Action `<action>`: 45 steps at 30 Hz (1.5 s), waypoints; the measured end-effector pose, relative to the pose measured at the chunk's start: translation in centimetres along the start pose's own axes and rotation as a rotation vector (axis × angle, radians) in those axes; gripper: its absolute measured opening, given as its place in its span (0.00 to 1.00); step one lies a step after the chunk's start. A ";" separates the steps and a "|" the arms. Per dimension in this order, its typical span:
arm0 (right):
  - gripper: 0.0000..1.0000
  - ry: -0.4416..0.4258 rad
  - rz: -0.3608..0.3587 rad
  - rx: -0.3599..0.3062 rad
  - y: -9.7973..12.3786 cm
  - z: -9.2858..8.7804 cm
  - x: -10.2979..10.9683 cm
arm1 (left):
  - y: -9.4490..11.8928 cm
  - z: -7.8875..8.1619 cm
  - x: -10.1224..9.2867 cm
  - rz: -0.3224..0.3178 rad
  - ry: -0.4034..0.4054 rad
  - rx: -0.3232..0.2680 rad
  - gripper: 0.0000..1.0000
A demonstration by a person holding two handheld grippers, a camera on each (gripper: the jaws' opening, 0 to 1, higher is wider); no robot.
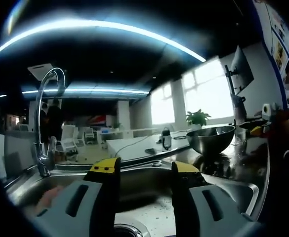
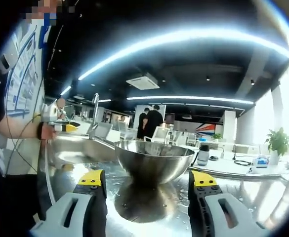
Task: Pick up bowl with dirty water move over sink pour dirty water into sink return bowl to place
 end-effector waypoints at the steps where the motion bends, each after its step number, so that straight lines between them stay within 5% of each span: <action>1: 0.61 0.001 -0.007 0.001 0.0 0.0 -0.1 | 0.0 0.1 -0.1 -0.002 -0.004 -0.002 0.38; 5: 0.60 -0.027 -0.025 -0.023 0.2 0.2 -0.5 | -0.1 0.3 -0.1 0.007 -0.020 -0.007 0.37; 7: 0.60 -0.019 -0.022 -0.017 0.2 -0.1 -0.7 | -0.1 0.2 -0.5 -0.021 0.035 -0.005 0.35; 11: 0.59 -0.009 -0.012 -0.006 0.0 -0.4 -0.7 | -0.1 -0.6 0.1 0.005 0.057 0.076 0.36; 15: 0.58 -0.007 -0.025 -0.017 0.1 -0.3 -0.8 | -0.1 -0.2 -0.4 -0.035 0.055 0.023 0.37; 21: 0.58 -0.015 -0.029 -0.008 0.1 -0.5 -1.2 | 0.0 -0.1 -0.1 -0.008 0.055 -0.002 0.34; 30: 0.58 -0.026 -0.033 -0.025 0.2 -0.7 -2.1 | 0.1 -0.2 -0.1 -0.016 0.068 0.004 0.33; 34: 0.58 -0.030 -0.027 -0.025 0.2 -0.5 -1.5 | 0.2 -0.3 0.3 0.011 0.088 0.011 0.23; 45: 0.58 -0.034 -0.033 -0.040 0.4 -0.5 -1.4 | 0.2 0.2 0.3 -0.001 0.116 -0.048 0.25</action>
Point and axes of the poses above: the point that each gripper's makers call its tool centre point, and the gripper's own axes: y roughly backward along the fingers, x roughly to its left, z roughly out of its top, the point moved 9 cm from there along y, roughly backward along the fingers, and after that the axes turned 5 degrees about -z, right-handed, at the moved point
